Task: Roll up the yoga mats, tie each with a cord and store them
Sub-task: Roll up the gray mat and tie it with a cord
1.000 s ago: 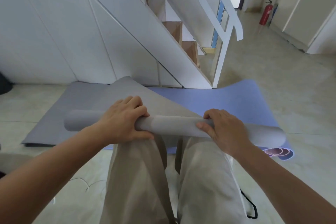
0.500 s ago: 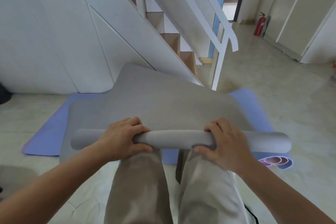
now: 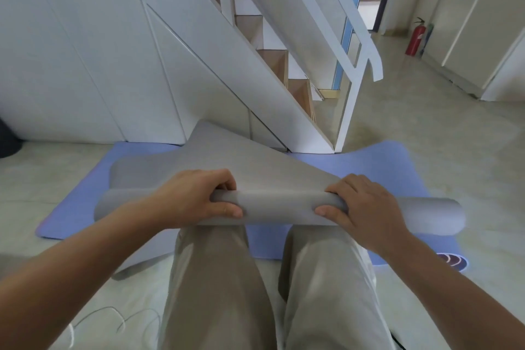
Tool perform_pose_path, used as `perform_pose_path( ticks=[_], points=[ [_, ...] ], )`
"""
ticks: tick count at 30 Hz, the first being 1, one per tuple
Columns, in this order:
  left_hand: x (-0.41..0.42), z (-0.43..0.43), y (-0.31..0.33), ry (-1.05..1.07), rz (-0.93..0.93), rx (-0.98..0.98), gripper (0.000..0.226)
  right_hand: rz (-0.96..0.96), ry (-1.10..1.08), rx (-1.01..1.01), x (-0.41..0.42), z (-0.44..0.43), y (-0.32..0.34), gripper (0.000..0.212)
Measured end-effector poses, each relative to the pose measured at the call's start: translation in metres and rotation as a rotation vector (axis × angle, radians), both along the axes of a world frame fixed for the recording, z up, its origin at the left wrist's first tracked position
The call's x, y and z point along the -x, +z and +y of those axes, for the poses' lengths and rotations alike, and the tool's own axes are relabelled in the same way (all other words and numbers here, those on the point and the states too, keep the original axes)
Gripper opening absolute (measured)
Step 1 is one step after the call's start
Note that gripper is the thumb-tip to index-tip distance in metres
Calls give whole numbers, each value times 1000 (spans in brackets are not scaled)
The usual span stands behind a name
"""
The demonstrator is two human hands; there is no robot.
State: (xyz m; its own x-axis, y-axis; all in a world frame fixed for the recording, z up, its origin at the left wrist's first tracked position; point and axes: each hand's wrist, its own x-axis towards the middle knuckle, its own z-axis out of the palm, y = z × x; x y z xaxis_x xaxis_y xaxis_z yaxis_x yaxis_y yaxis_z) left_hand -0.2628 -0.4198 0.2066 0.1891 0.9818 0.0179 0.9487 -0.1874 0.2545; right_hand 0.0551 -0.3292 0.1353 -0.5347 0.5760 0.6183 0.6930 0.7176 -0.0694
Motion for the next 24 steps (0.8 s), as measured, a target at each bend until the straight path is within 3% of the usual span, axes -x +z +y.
perform_pose_path(
  ticks=[4,7,10,12,14,17,18,21,22,24],
  points=[
    [18,-15,-6,20,-143,53,73,-36,98,10,11,-2,21,68],
    [26,-27,-13,52,-252,155,75,-72,109,232,14,-12,36,63],
    [28,-37,-29,62,-326,333,72,-253,104,521,13,-25,33,64],
    [25,-42,-44,43,-309,406,75,-316,76,693,14,-32,26,57],
    [20,-43,-56,38,-228,398,77,-323,43,705,16,-37,18,47],
    [11,-46,-62,60,-94,277,78,-307,-52,257,19,-39,-10,47],
    [6,-48,-64,68,-18,173,79,-299,-93,205,21,-39,-16,48],
    [-20,-66,-73,100,102,-332,50,-290,-209,219,29,-46,-21,47],
    [-28,-73,-77,111,103,-421,44,-274,-251,281,30,-42,-14,45],
    [-41,-83,-88,90,178,-418,54,-215,-312,499,30,-29,-3,42]
  ],
)
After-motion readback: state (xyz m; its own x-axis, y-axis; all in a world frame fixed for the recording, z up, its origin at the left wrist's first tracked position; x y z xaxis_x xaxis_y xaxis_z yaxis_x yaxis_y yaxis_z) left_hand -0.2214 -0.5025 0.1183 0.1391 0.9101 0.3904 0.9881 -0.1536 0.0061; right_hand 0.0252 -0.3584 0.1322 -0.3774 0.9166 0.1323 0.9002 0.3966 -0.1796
